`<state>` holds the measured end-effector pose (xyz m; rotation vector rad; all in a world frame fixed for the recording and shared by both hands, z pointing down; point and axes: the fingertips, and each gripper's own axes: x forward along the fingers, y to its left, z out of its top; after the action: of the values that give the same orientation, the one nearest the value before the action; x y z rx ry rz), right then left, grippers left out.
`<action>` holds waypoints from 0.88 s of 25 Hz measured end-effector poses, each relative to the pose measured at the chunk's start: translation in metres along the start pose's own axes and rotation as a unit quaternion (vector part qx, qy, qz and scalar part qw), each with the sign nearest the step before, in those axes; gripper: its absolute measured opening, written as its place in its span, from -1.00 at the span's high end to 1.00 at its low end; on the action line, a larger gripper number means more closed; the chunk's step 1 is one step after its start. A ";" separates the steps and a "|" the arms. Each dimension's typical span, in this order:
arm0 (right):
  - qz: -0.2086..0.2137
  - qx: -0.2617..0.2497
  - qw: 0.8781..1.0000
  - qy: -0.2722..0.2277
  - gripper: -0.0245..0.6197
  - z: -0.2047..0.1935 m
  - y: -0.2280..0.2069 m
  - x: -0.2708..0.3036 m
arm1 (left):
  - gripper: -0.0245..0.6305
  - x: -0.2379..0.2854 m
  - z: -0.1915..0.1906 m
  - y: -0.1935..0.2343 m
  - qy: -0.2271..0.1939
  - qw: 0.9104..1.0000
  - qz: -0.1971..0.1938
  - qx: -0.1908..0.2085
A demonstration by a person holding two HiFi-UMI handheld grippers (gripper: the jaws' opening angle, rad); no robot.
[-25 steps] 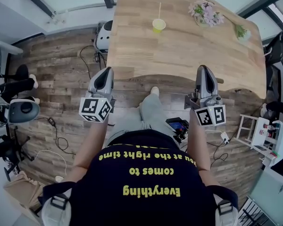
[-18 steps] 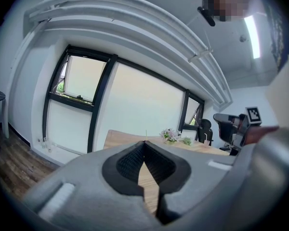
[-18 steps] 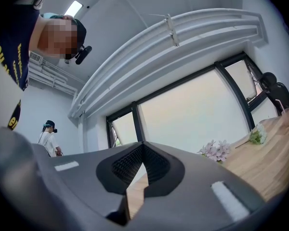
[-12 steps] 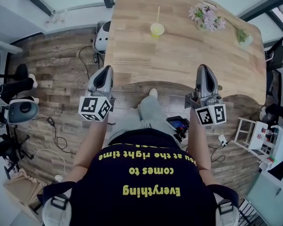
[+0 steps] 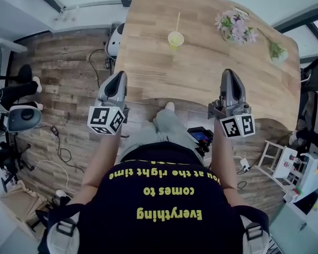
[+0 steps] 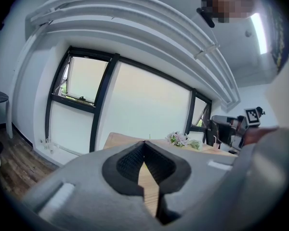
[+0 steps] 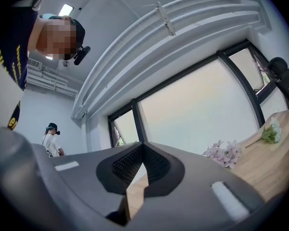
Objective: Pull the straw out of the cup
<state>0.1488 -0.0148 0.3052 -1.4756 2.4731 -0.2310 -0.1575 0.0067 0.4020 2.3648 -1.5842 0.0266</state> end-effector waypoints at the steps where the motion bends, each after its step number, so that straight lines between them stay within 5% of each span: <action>1: 0.003 0.001 1.000 0.000 0.91 0.001 -0.004 0.004 | 0.92 0.003 0.001 0.000 0.000 1.000 0.004 0.000; 22: 0.076 0.026 0.996 0.038 0.91 -0.009 -0.079 0.075 | 0.92 0.055 0.013 -0.003 -0.012 0.996 0.088 -0.003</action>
<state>0.1784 -0.1178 0.3250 -1.2725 2.6037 -0.3250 -0.1355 -0.0450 0.3987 2.2219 -1.7967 0.0306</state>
